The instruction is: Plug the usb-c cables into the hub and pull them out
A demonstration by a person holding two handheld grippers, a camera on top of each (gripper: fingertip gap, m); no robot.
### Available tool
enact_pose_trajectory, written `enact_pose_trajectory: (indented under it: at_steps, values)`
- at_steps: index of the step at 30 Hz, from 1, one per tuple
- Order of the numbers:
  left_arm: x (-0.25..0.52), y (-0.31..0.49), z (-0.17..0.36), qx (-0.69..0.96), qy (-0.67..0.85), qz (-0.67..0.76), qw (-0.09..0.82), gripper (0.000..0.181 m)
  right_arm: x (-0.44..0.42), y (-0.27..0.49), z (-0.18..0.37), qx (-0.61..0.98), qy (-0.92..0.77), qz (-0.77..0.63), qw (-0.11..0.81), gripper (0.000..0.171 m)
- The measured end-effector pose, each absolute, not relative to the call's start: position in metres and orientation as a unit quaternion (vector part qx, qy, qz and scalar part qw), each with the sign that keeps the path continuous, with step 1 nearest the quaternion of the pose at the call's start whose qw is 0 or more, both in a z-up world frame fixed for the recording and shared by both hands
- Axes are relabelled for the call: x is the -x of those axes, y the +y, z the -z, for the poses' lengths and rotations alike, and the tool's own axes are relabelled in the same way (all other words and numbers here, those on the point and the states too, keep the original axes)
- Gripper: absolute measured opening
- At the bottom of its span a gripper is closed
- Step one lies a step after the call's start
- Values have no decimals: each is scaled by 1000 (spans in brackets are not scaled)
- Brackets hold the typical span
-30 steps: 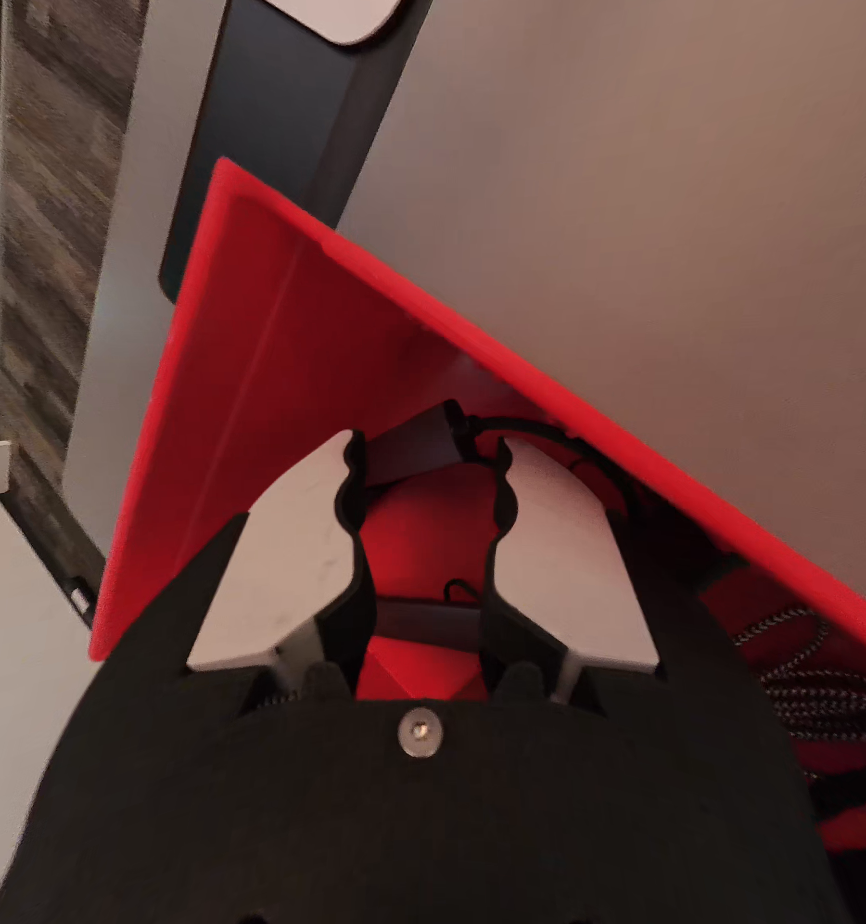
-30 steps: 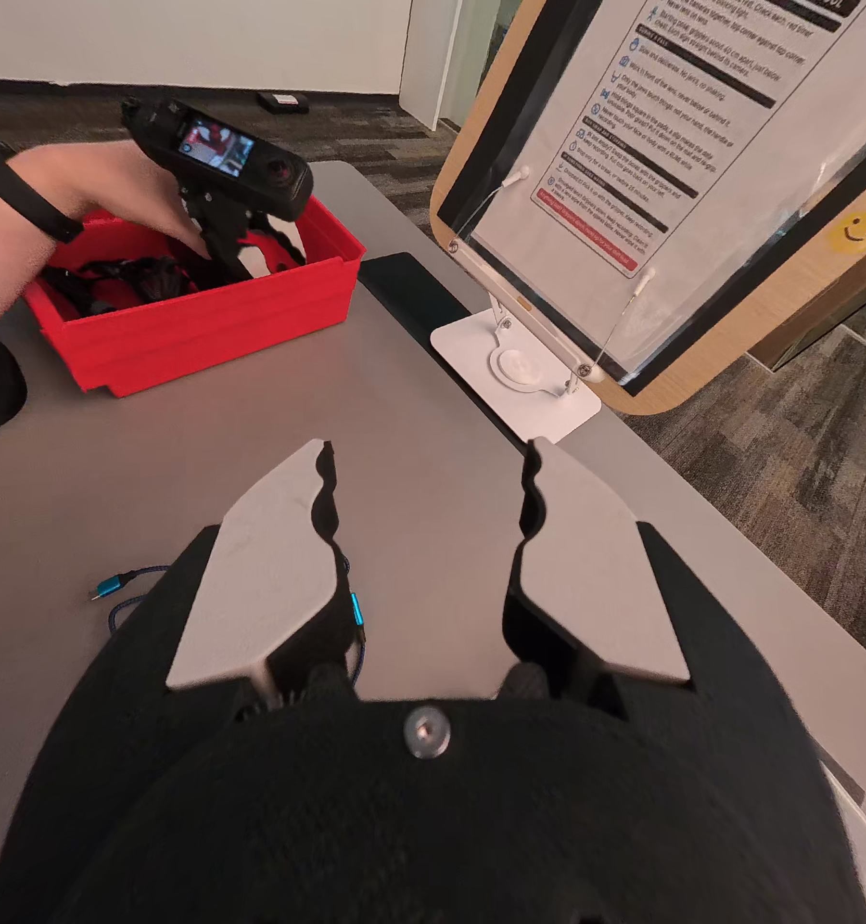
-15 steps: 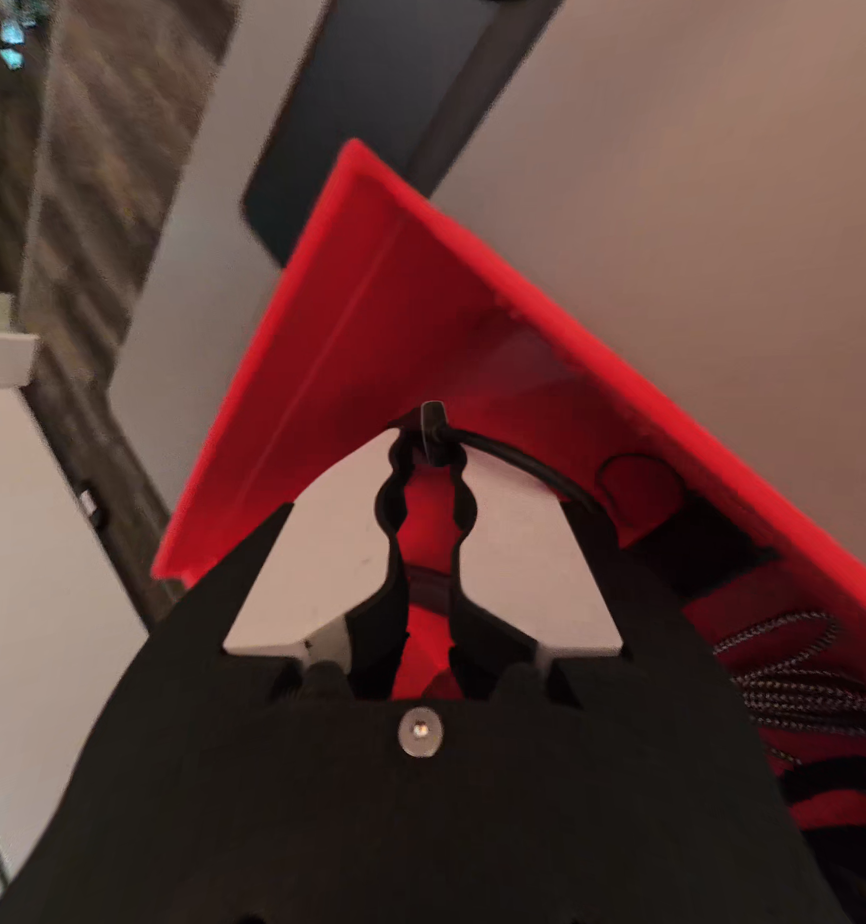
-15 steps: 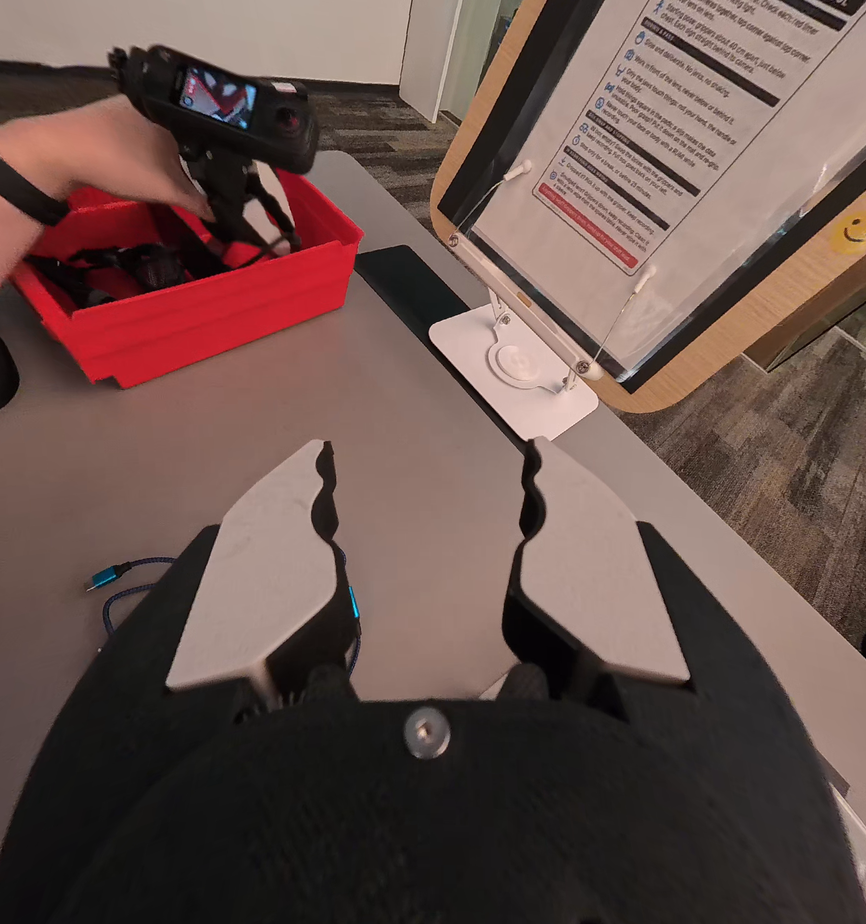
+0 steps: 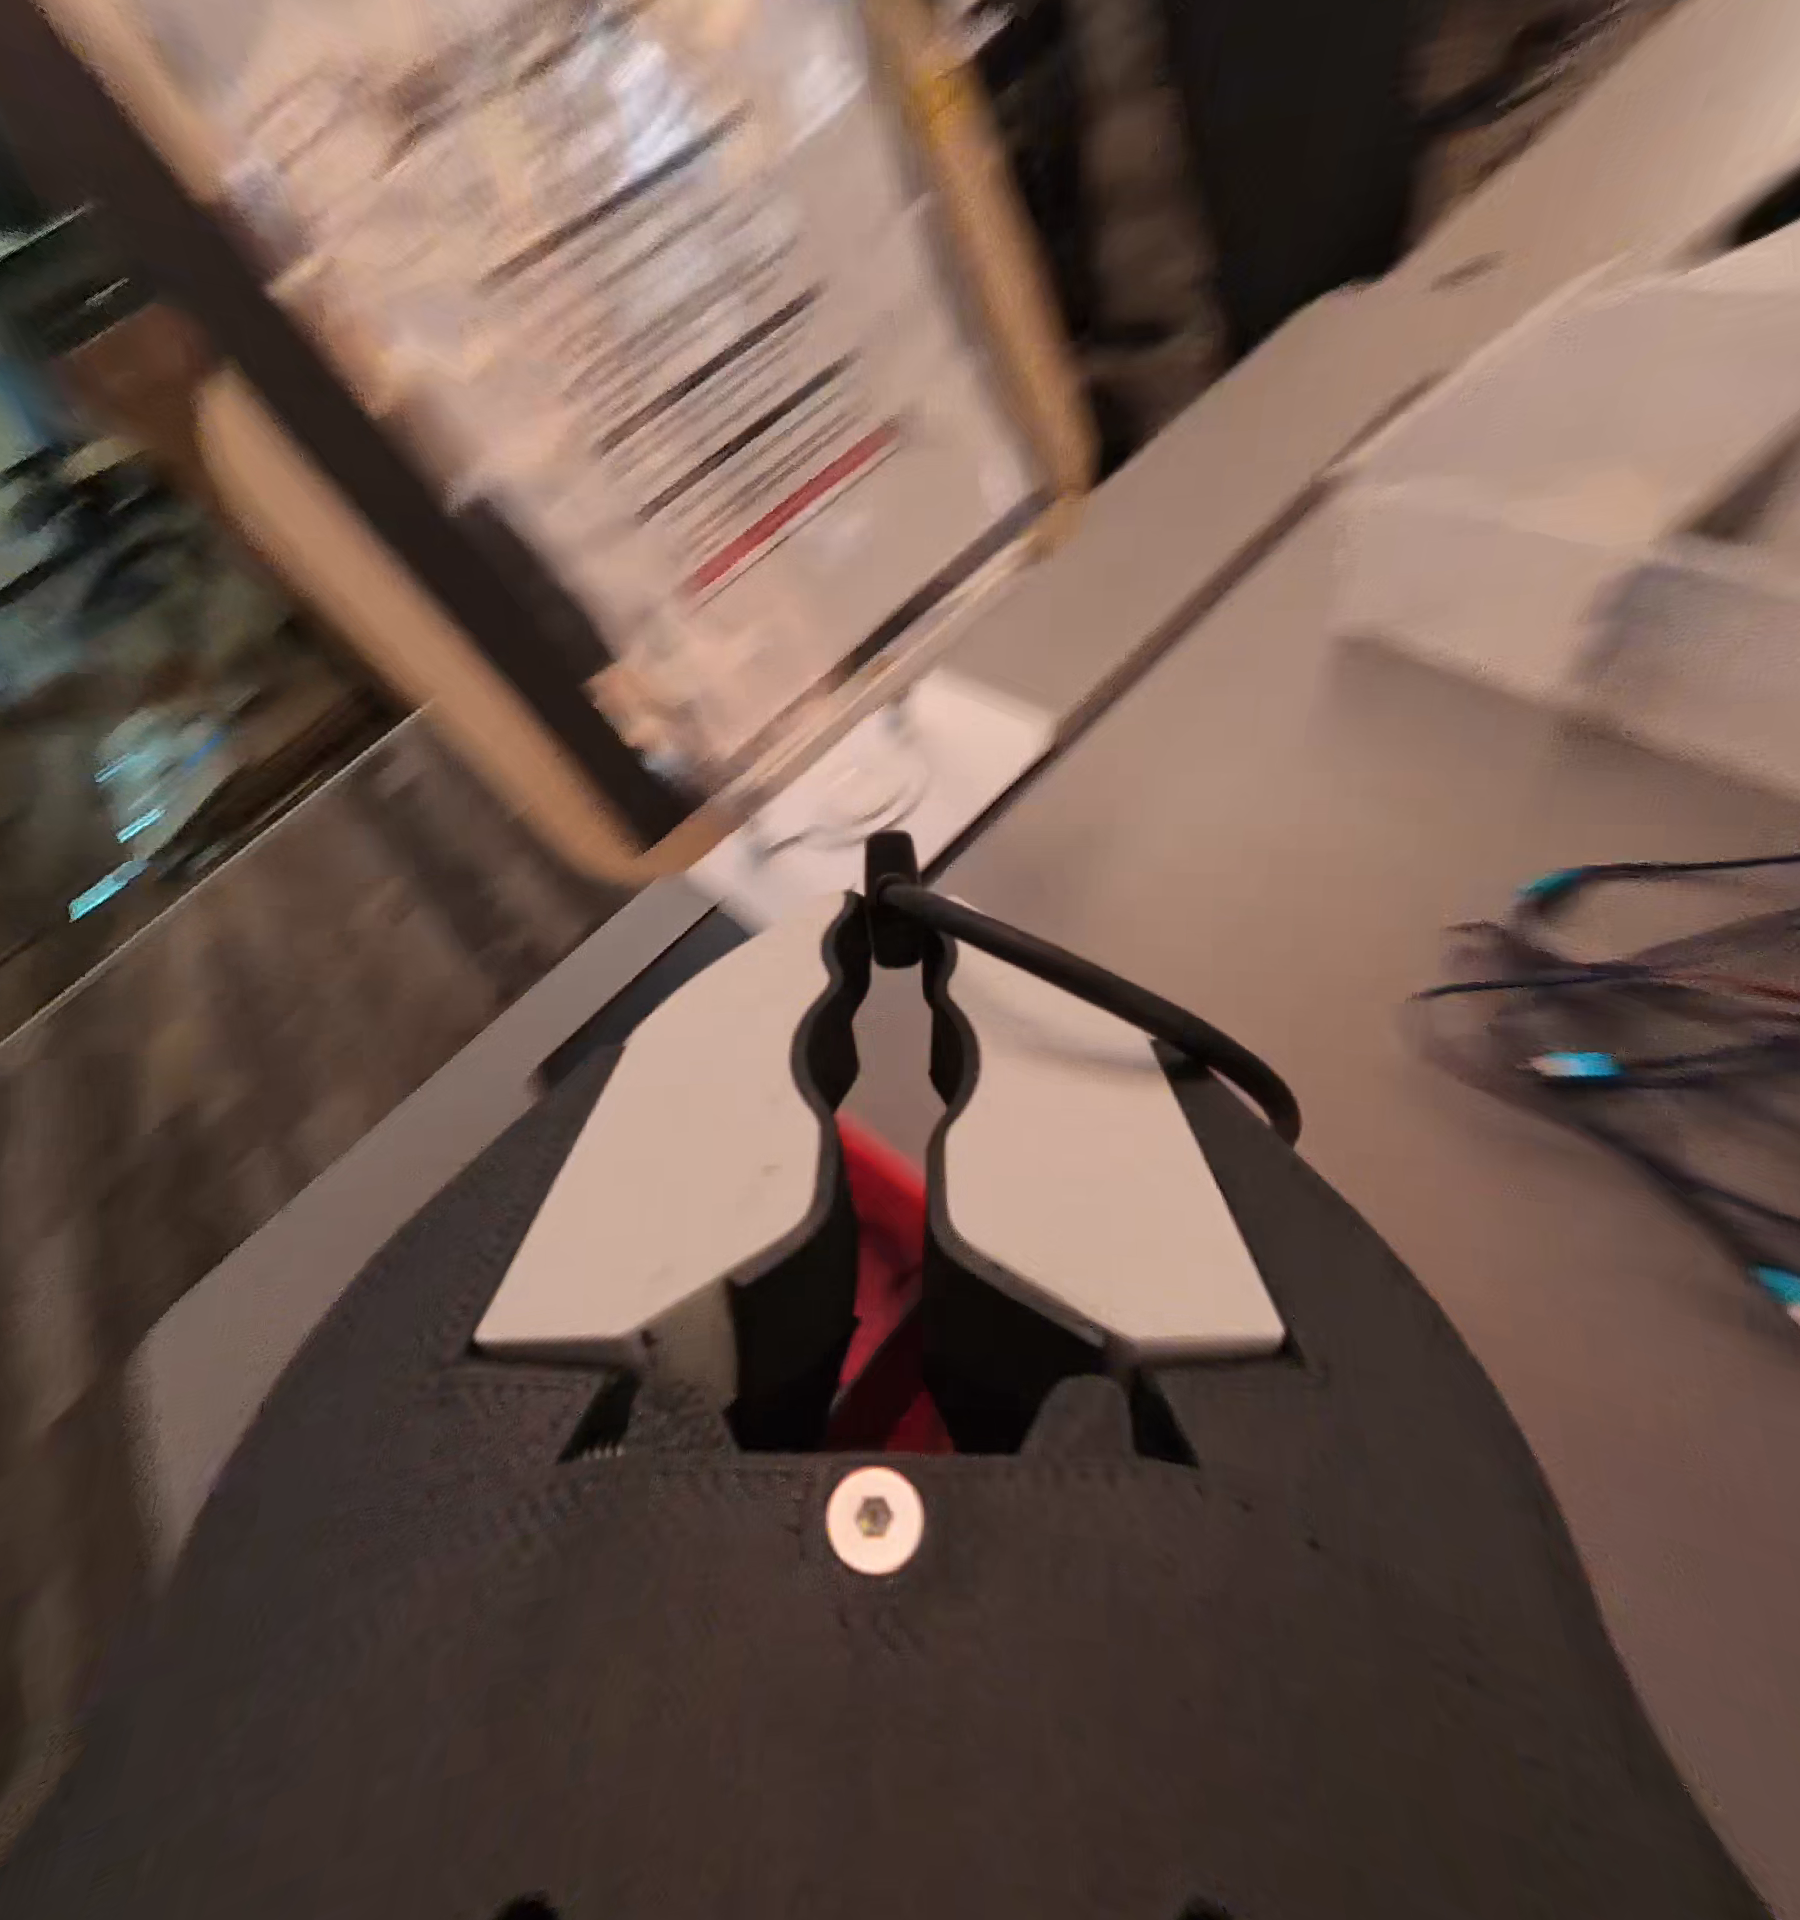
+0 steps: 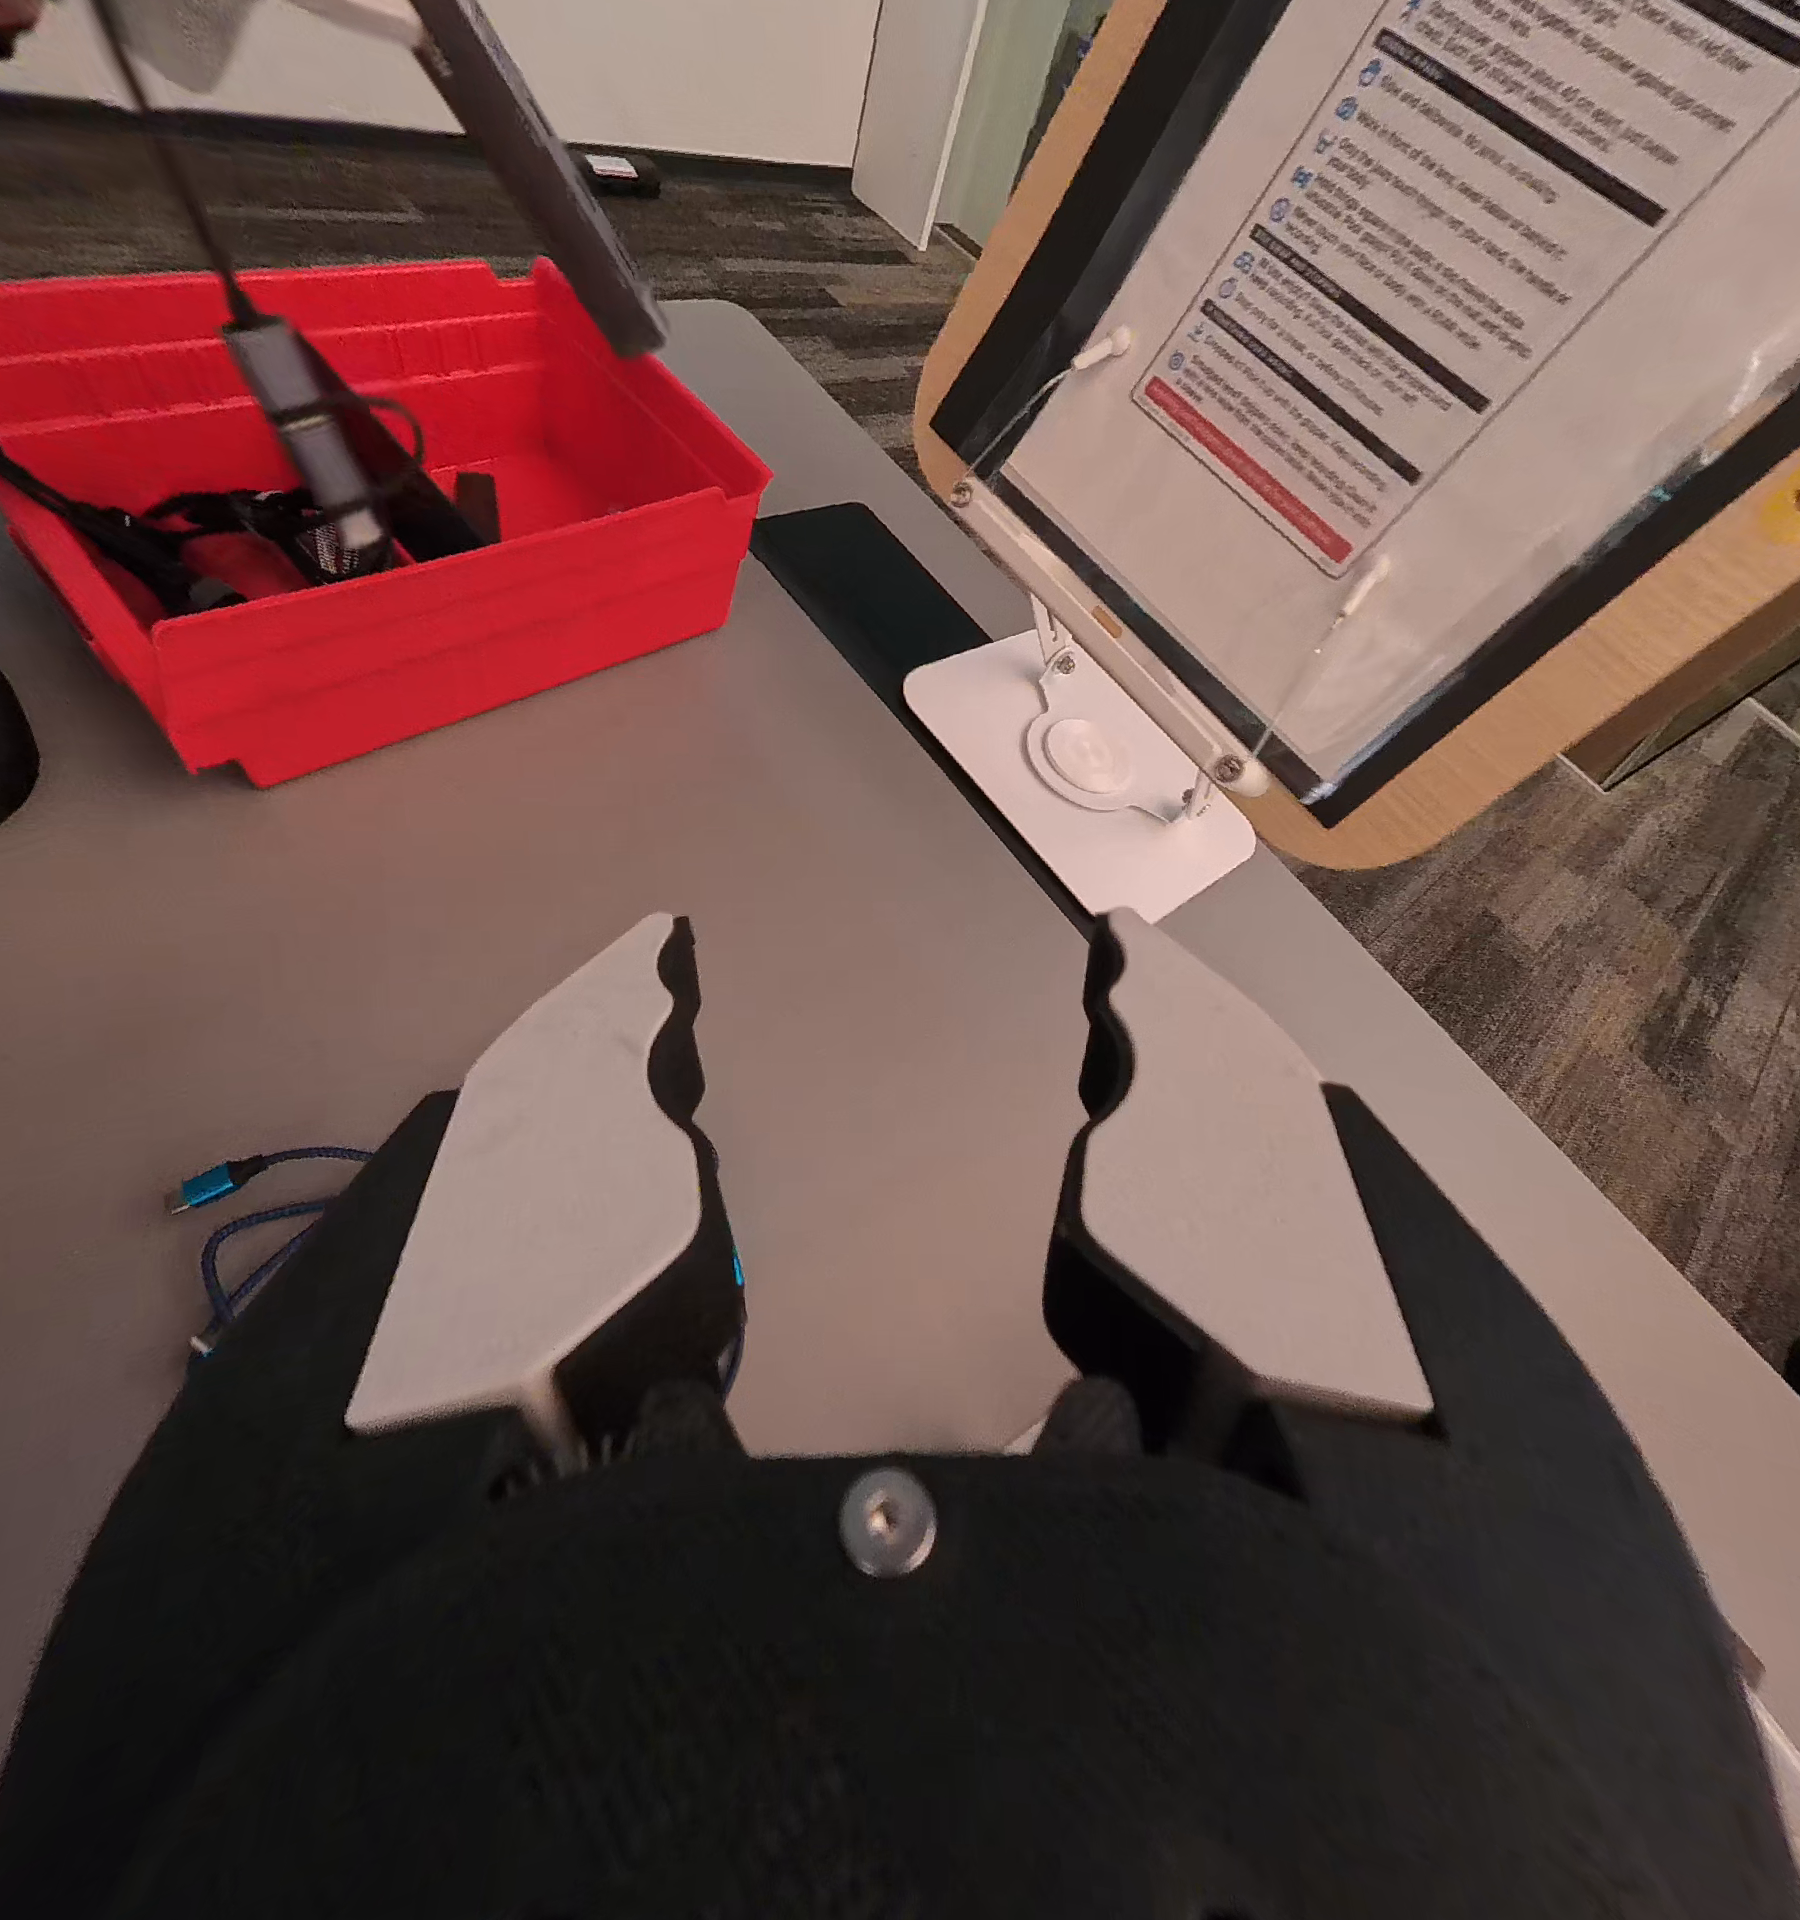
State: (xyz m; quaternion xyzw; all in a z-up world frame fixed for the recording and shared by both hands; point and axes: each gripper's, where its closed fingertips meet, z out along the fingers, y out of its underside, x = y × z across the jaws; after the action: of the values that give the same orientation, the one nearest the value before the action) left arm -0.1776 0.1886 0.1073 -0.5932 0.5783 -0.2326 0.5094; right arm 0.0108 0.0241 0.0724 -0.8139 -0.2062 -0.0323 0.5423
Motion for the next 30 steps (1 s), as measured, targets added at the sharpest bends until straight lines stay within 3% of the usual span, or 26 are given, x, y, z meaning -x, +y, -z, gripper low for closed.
enact_pose_trajectory:
  at_steps: [1, 8, 14, 15, 17, 19, 22, 24, 30]
  values:
    - [170, 165, -113, 566, 597, 278, 495, 8, -8, 26, -72, 811, -211, 30, 545, 73]
    - [136, 61, -113, 448, 678, 456, 362, 8, 64, 34, -85, 719, -310, -108, 613, 66]
    - [126, 41, -103, 420, 696, 486, 322, 8, 96, 42, -67, 715, -308, -238, 581, 62]
    - [125, 40, -102, 417, 696, 491, 317, 8, 97, 45, -61, 719, -311, -238, 574, 56]
    - [125, 42, -98, 420, 699, 485, 315, 8, 103, 42, -50, 715, -352, -243, 552, 12]
    - [132, 47, -86, 429, 719, 459, 297, 9, 104, 46, -41, 720, -368, -225, 544, 11]
    - [152, 85, -75, 471, 729, 368, 332, 32, 108, 49, -19, 729, -405, -187, 519, 10]
    - [170, 101, -81, 477, 718, 354, 363, 28, 106, 57, 4, 753, -419, -139, 488, 10]
    - [193, 115, -85, 488, 703, 350, 381, 38, 115, 74, 89, 795, -472, -76, 373, 10]
